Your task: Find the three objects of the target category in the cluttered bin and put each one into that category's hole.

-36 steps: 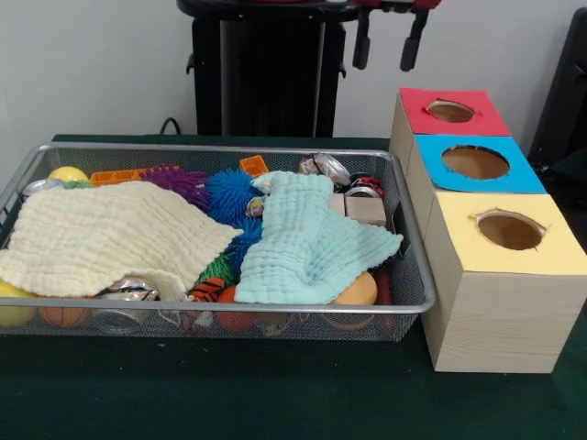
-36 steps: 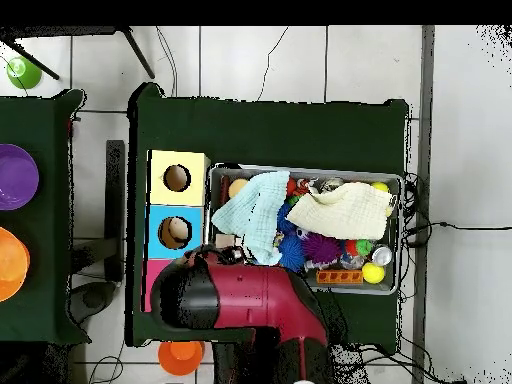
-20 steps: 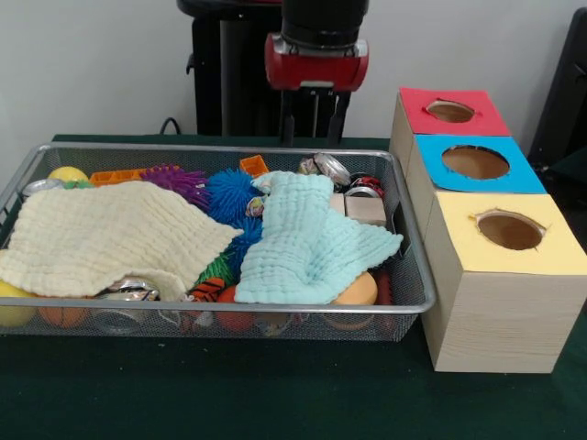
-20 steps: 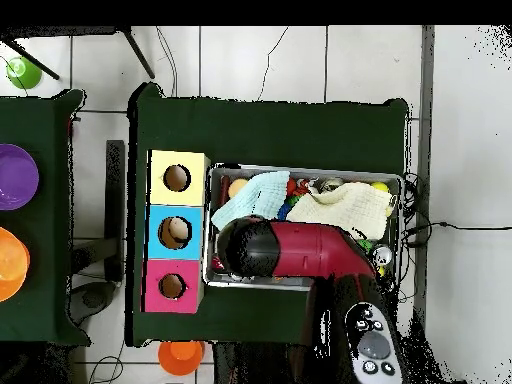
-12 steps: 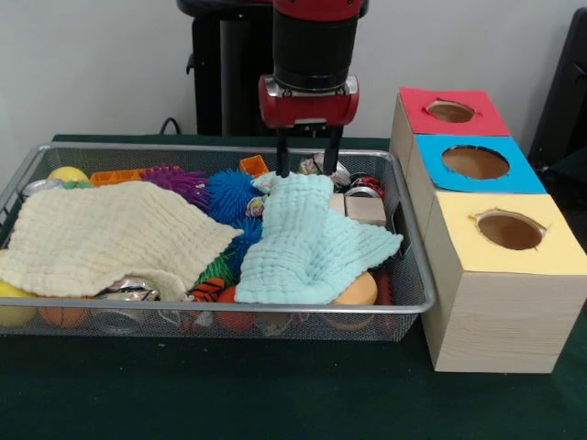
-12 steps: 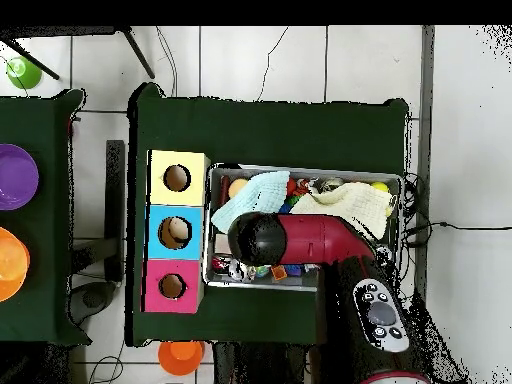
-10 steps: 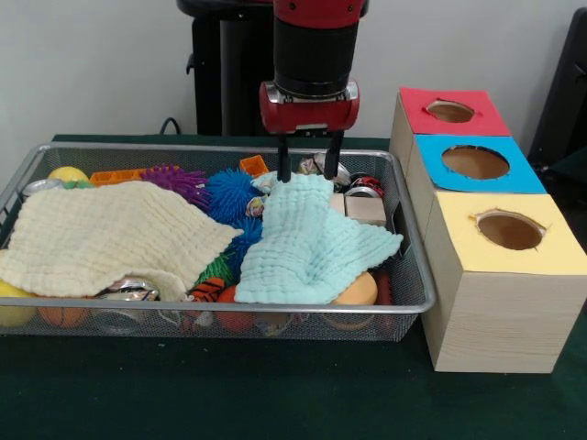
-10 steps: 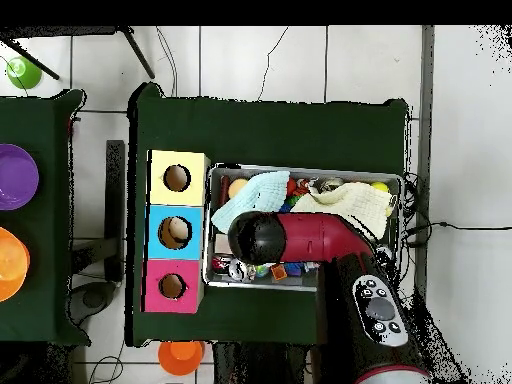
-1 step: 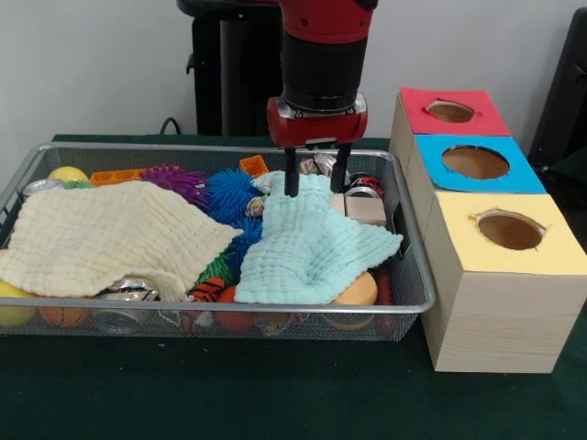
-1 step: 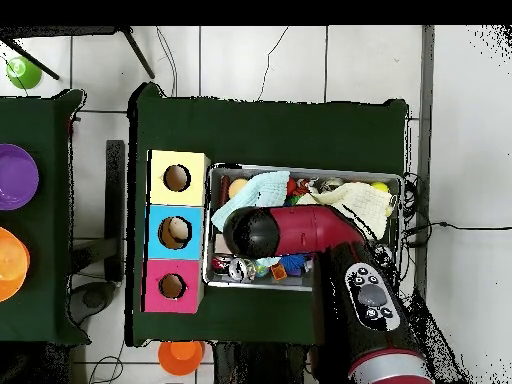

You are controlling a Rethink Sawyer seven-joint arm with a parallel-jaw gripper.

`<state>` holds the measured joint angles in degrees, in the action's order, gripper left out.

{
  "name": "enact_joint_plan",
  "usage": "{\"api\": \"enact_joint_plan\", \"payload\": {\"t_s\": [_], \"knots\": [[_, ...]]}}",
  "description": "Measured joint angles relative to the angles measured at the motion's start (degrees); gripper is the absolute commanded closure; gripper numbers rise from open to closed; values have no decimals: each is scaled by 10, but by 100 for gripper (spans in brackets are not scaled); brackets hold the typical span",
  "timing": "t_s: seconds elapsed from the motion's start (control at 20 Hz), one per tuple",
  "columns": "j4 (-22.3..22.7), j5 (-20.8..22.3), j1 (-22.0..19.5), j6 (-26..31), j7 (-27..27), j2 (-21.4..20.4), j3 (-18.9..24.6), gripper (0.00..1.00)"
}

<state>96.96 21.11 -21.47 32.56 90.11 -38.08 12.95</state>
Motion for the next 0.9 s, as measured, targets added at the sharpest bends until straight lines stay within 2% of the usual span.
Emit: {"api": "enact_joint_plan", "payload": {"t_s": [0.6,0.9], "knots": [[-27,39,8,0,0,20,1,0],[-34,43,0,0,0,38,12,0]]}}
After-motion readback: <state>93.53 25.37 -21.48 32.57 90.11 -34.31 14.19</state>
